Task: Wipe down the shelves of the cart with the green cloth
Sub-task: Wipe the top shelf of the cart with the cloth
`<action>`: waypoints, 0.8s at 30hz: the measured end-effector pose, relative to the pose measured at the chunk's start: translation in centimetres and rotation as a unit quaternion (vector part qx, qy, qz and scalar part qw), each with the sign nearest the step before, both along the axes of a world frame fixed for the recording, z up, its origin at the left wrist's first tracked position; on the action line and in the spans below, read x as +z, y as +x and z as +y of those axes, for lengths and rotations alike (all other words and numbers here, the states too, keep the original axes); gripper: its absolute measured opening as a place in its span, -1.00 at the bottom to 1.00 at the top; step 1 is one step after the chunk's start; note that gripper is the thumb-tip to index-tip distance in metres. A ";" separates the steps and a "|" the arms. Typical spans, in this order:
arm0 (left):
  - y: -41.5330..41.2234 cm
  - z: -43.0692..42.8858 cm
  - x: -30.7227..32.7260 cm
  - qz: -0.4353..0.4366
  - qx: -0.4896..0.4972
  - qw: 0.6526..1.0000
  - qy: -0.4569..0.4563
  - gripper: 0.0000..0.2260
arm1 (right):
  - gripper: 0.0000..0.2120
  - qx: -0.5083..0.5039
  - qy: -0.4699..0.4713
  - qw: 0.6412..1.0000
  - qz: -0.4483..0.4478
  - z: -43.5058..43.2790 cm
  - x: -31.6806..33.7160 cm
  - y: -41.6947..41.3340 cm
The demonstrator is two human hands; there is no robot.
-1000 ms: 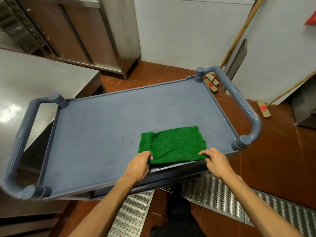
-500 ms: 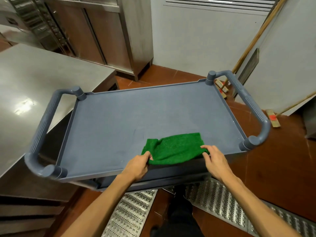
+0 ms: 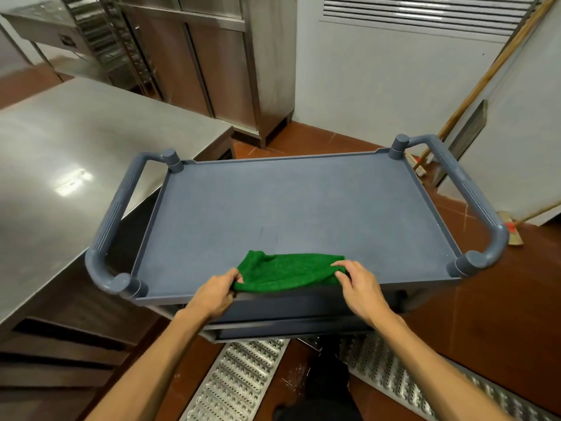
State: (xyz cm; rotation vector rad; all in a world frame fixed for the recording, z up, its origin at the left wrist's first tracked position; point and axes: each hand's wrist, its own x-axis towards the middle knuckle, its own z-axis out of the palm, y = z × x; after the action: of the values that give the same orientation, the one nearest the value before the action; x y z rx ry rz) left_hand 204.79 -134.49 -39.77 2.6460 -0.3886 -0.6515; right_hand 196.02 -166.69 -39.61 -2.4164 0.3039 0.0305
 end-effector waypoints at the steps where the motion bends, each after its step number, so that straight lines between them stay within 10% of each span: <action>1: 0.2 0.8 0.0 0.003 0.007 1.000 0.004 -0.76 | -0.77 0.006 0.004 1.000 0.000 0.8 0.0 0.2; 24: 5.6 7.9 4.5 -0.091 0.173 0.980 -0.049 -0.83 | -0.79 -0.026 0.155 0.984 -0.077 7.9 2.5 10.0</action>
State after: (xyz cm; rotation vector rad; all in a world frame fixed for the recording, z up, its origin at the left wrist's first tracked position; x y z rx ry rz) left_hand 210.42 -126.55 -35.25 2.5951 -0.0040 -0.2748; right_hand 206.04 -158.76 -37.08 -2.0864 0.2691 -0.1238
